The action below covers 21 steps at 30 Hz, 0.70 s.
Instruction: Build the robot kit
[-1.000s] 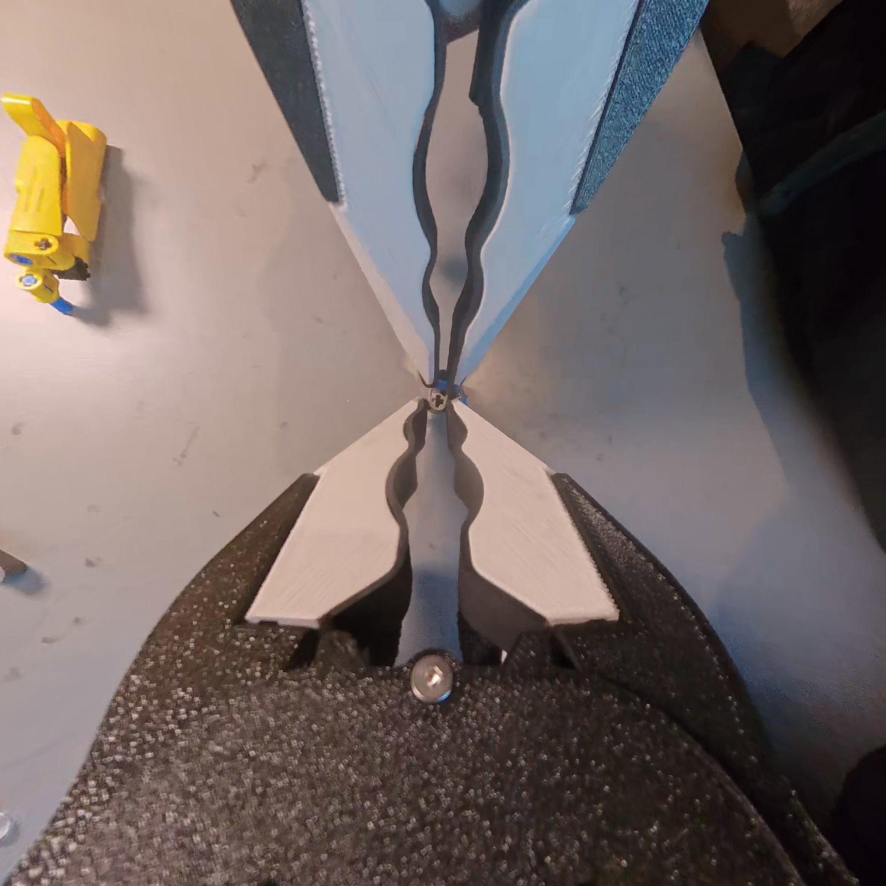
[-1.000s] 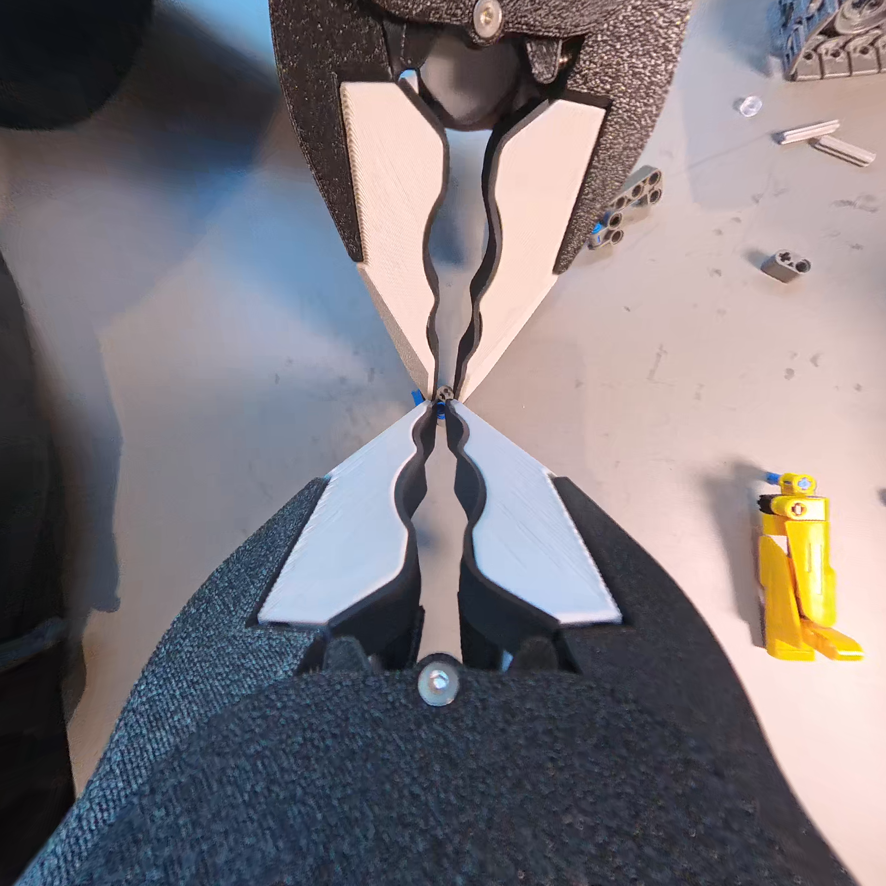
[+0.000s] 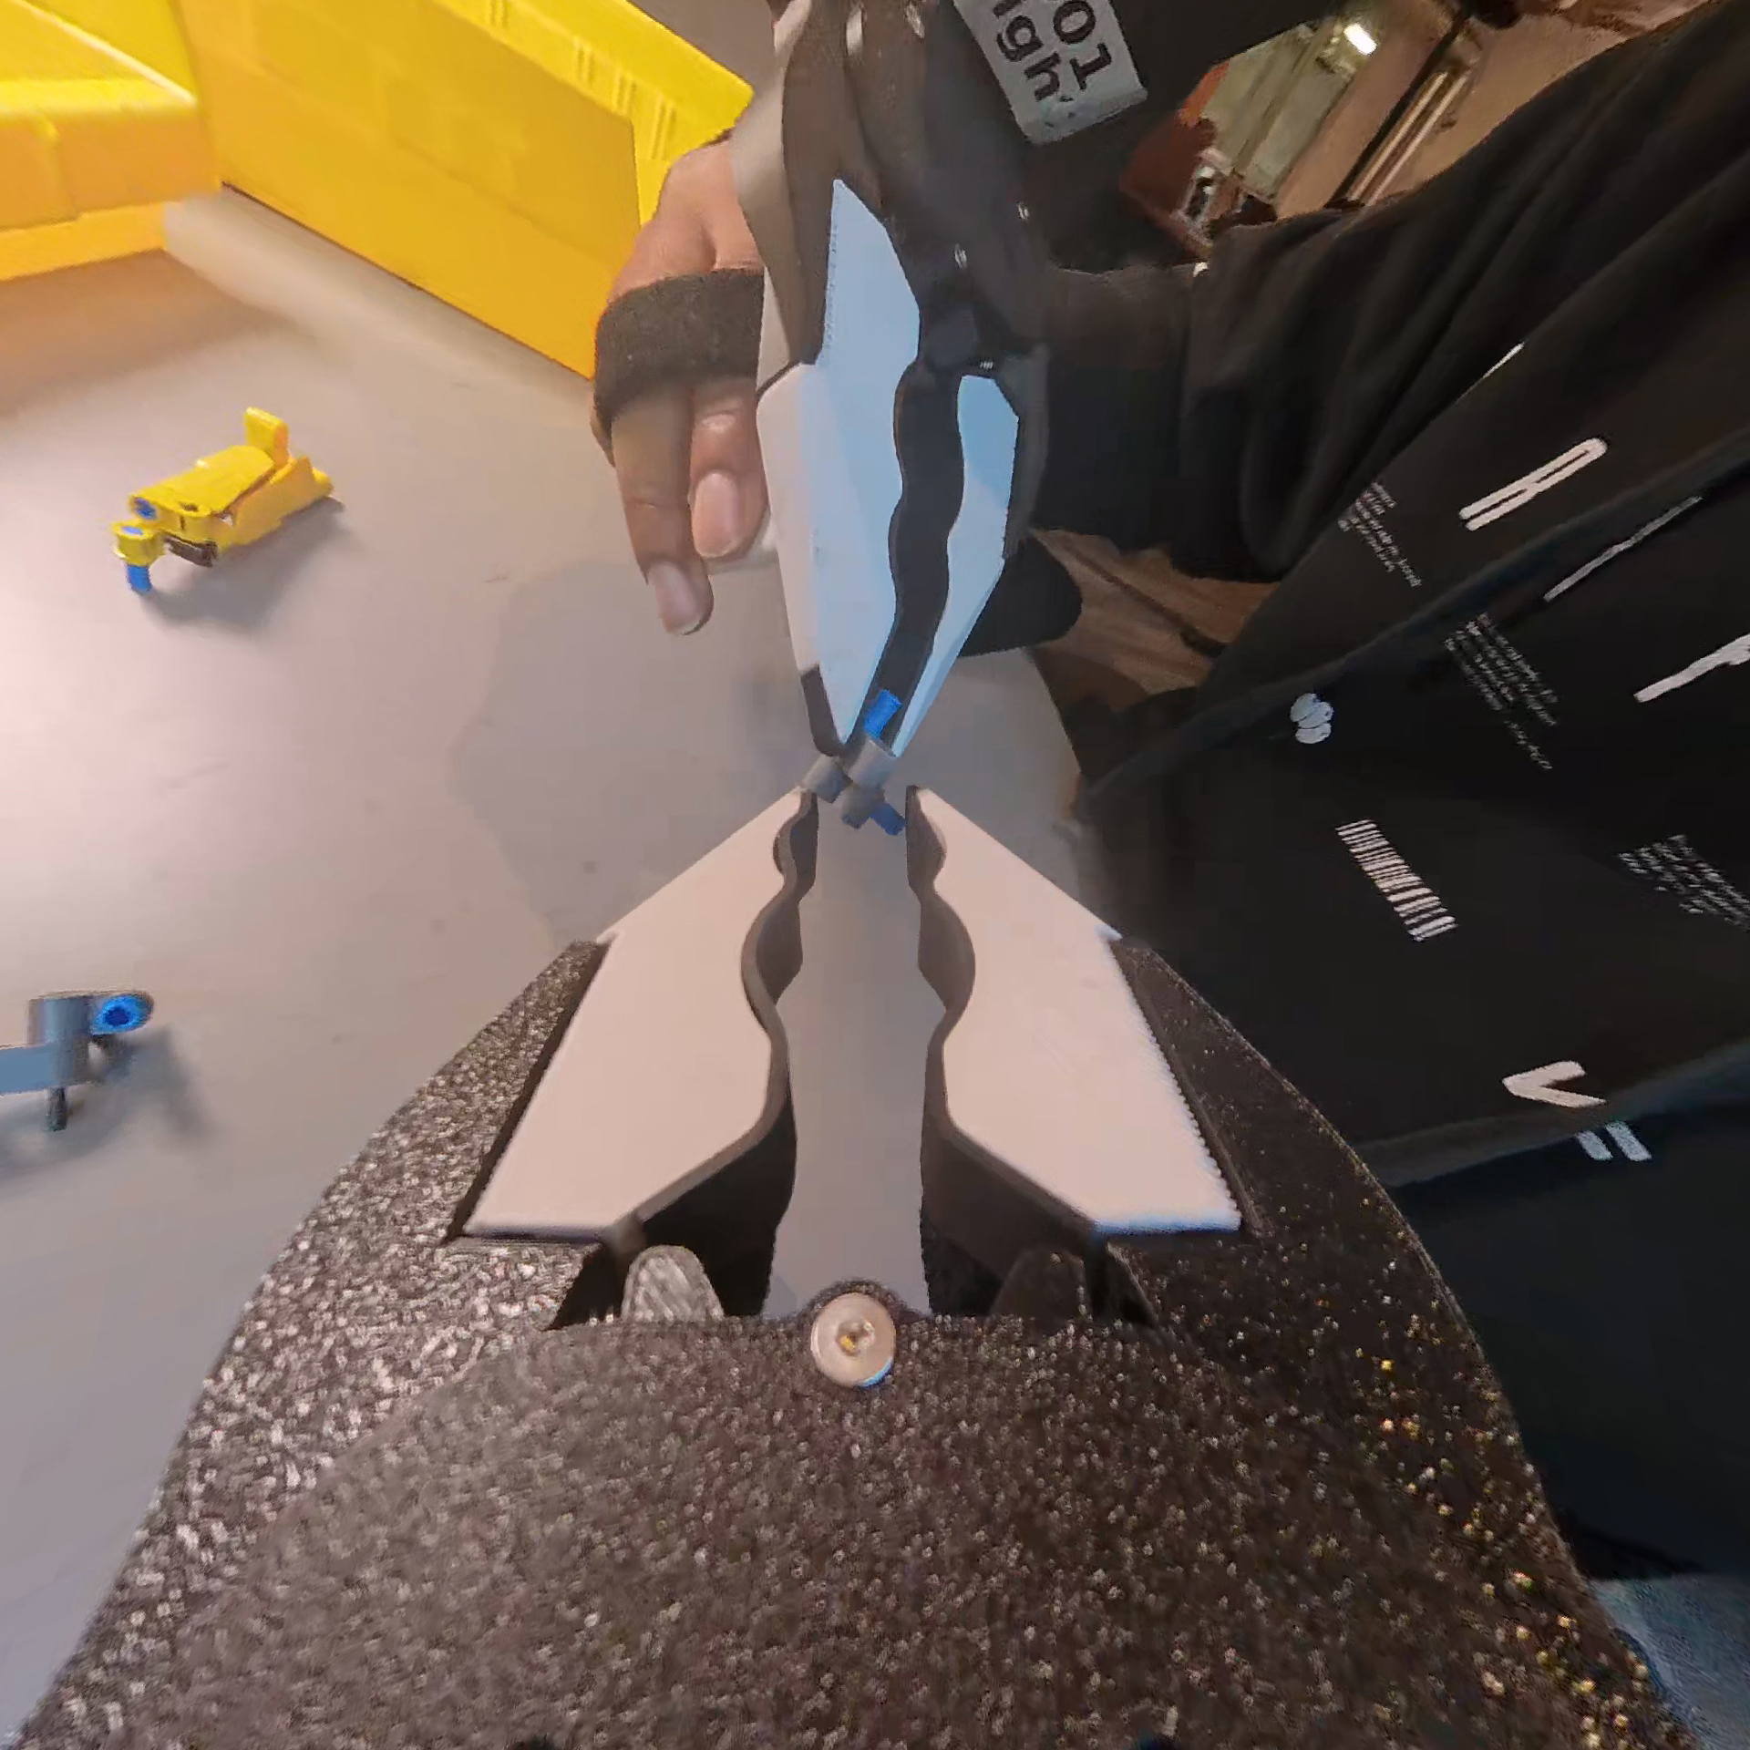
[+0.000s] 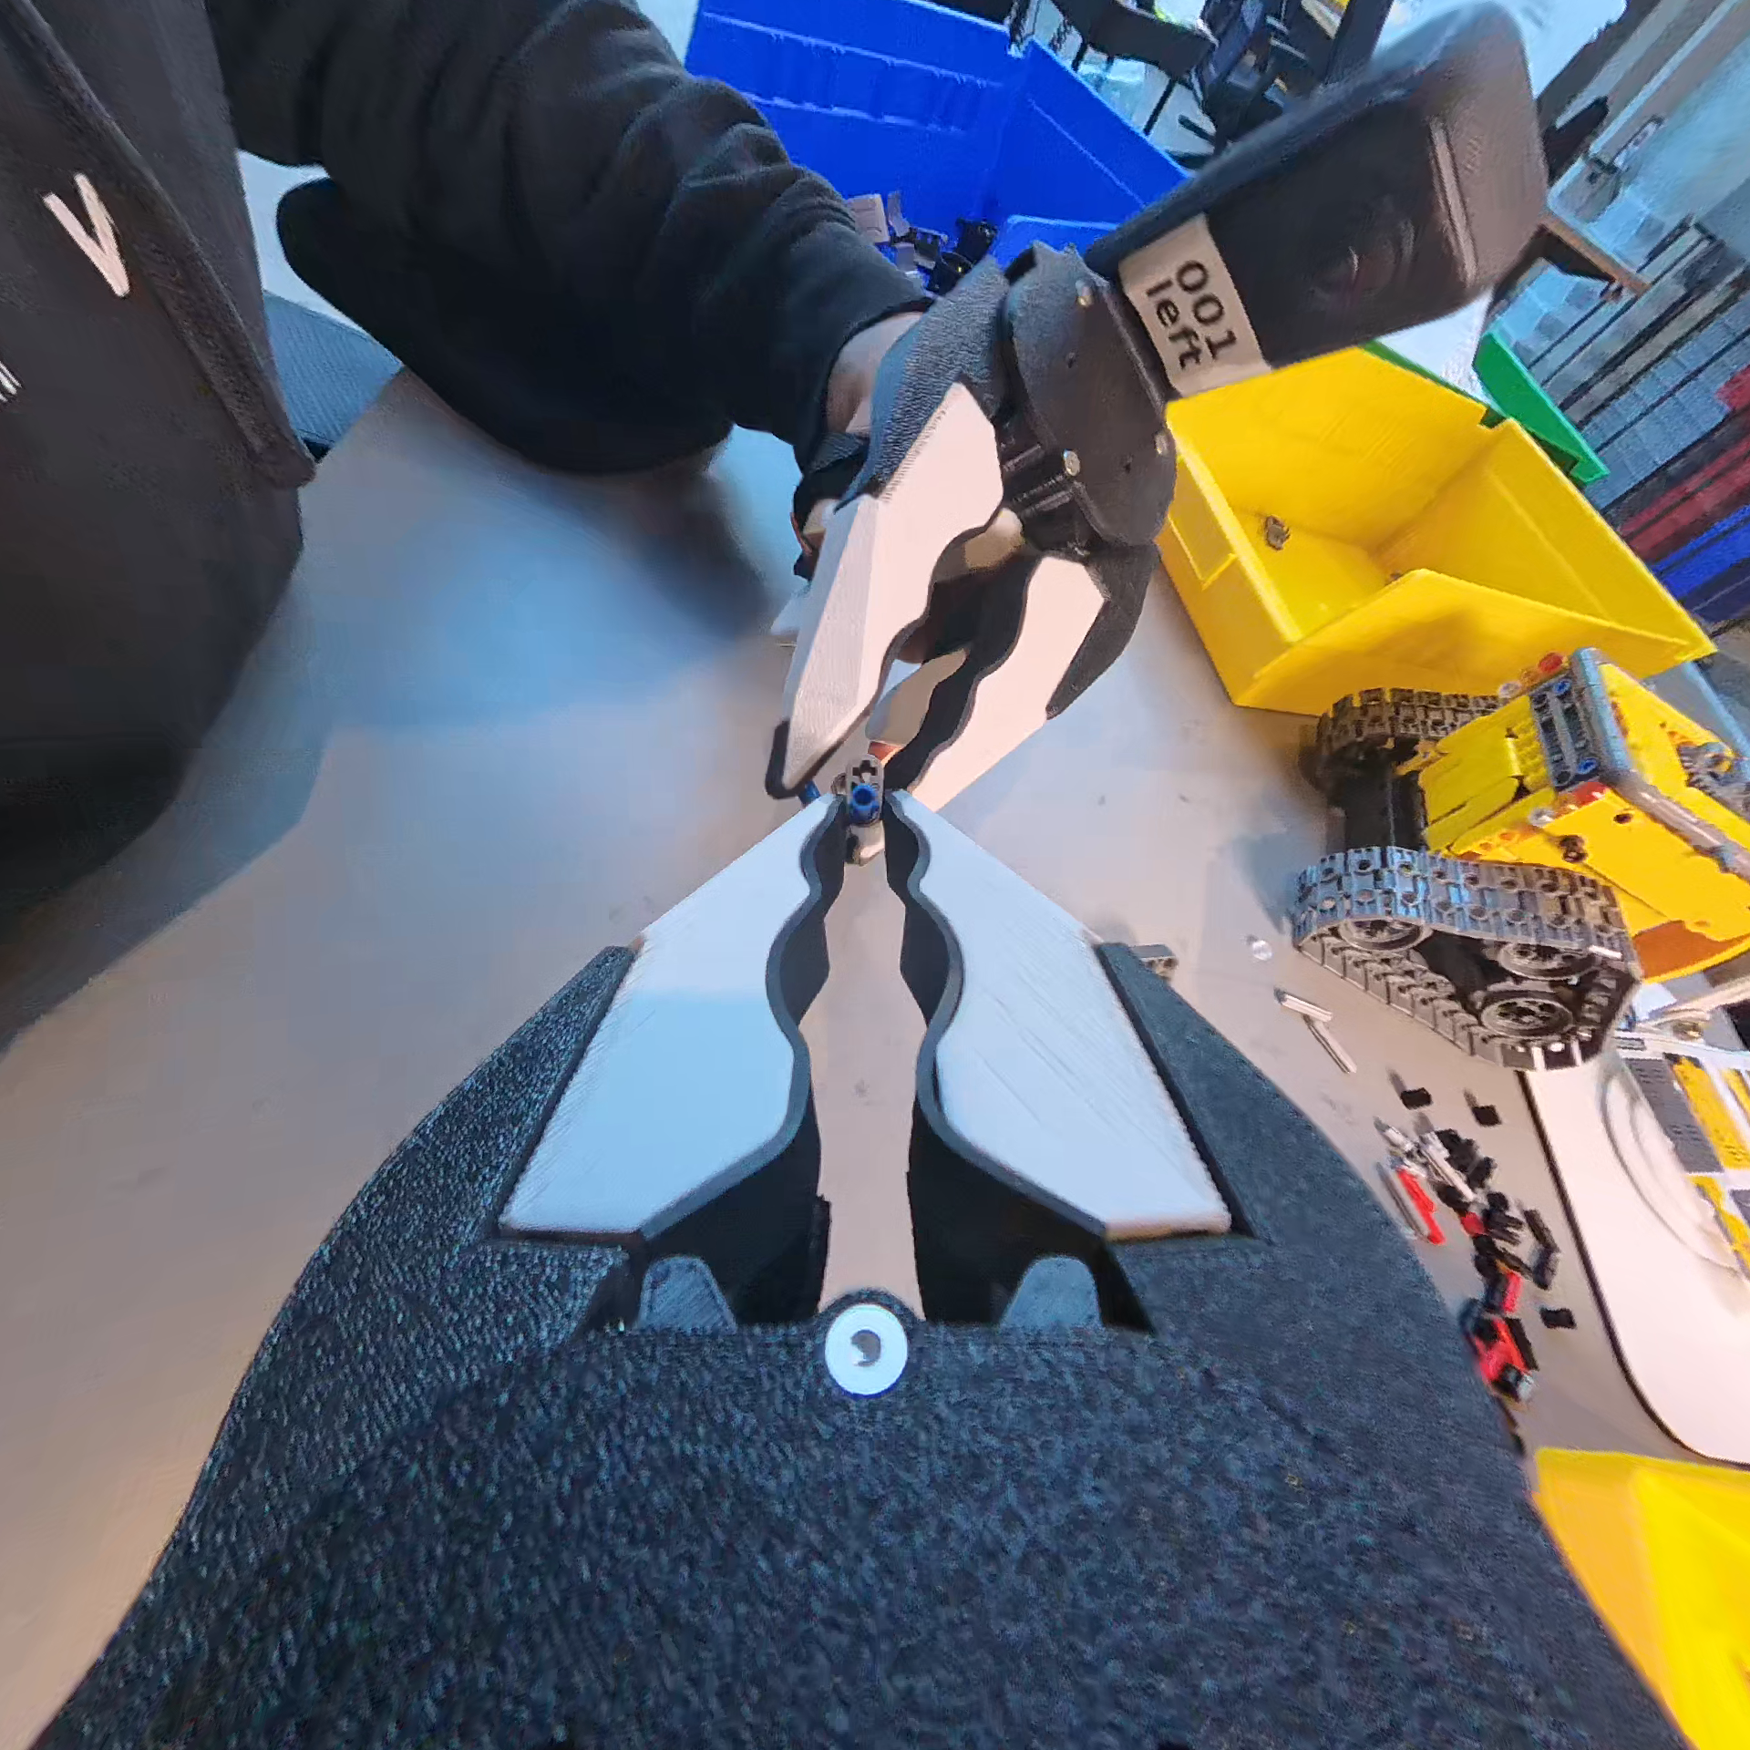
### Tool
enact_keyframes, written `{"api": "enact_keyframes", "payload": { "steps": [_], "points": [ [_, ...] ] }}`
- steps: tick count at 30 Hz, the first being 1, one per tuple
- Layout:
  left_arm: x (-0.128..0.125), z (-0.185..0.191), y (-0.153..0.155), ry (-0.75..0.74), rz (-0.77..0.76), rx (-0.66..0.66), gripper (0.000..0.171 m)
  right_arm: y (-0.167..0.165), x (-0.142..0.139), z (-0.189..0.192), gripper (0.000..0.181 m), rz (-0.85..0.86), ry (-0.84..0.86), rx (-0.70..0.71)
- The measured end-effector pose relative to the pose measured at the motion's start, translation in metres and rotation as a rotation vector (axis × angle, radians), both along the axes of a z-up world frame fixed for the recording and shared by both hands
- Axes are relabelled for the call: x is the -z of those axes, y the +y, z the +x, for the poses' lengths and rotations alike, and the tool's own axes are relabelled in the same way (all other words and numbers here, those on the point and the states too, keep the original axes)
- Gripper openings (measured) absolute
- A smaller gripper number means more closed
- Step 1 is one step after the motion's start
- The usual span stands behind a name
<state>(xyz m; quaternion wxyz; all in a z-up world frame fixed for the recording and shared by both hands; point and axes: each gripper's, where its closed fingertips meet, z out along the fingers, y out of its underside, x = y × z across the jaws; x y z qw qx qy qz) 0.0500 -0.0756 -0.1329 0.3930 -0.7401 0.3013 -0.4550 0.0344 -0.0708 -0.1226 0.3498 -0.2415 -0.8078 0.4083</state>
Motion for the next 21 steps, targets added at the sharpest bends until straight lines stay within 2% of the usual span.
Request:
{"api": "enact_keyframes", "payload": {
  "steps": [7, 11, 16, 21],
  "points": [
    [0.01, -0.012, 0.024, 0.239, 0.168, -0.237, 0.015, 0.022, 0.007, -0.013, 0.008, -0.077, -0.022, 0.179],
    [0.013, -0.023, 0.038, 0.325, 0.236, -0.369, 0.015, 0.034, 0.008, -0.022, 0.008, -0.109, -0.005, 0.273],
    [0.011, -0.035, 0.051, 0.383, 0.301, -0.5, 0.014, 0.045, 0.005, -0.031, 0.008, -0.115, 0.021, 0.331],
    [0.001, -0.041, 0.057, 0.373, 0.35, -0.571, 0.015, 0.049, -0.005, -0.038, 0.008, -0.129, 0.048, 0.314]
  ]
}}
